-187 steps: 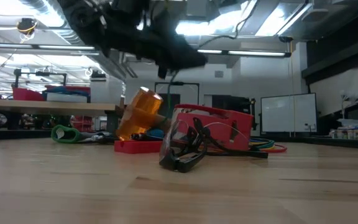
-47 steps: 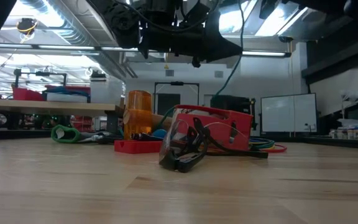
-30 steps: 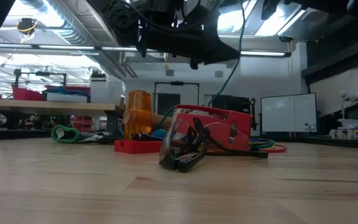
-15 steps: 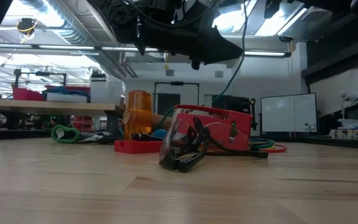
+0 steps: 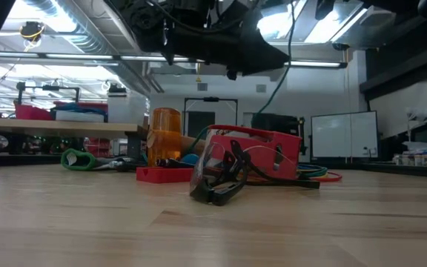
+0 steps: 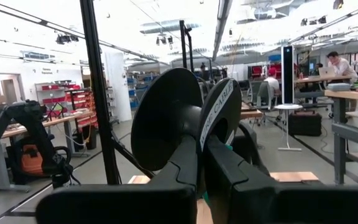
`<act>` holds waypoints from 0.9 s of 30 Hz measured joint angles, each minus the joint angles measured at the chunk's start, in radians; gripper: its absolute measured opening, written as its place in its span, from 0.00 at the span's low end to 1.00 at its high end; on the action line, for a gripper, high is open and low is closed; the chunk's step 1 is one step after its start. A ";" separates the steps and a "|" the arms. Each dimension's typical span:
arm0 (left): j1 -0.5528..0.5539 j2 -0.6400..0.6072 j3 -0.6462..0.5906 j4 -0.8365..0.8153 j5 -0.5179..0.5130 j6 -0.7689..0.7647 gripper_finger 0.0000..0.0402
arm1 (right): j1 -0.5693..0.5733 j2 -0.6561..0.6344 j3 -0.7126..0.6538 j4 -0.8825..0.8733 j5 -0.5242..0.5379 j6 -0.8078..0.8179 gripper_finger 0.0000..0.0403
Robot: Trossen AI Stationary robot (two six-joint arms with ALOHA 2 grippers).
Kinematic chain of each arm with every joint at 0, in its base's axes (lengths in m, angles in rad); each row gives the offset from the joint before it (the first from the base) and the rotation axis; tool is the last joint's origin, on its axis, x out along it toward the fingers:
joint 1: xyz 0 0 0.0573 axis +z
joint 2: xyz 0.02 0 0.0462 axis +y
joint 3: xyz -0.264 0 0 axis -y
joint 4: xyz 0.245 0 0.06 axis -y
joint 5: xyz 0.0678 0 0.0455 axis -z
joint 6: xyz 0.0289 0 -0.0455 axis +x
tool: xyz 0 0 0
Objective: Coil cords
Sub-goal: Coil the green wire on the spool
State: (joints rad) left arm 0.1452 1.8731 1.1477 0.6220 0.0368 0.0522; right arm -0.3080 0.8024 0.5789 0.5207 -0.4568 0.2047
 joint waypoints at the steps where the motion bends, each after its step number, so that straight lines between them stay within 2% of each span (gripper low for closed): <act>1: 0.000 0.001 0.000 0.008 0.000 -0.001 0.29 | 0.000 0.000 0.000 0.004 0.000 0.000 0.03; 13: 0.000 0.002 0.000 0.028 0.000 0.000 0.29 | 0.000 0.005 0.000 0.047 0.023 0.000 0.03; 27: 0.000 0.002 0.000 0.058 0.000 0.000 0.29 | 0.001 0.102 0.000 0.167 0.009 0.010 0.03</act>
State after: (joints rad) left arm 0.1448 1.8755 1.1473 0.6796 0.0368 0.0521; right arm -0.3073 0.9049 0.5789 0.6875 -0.4480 0.2151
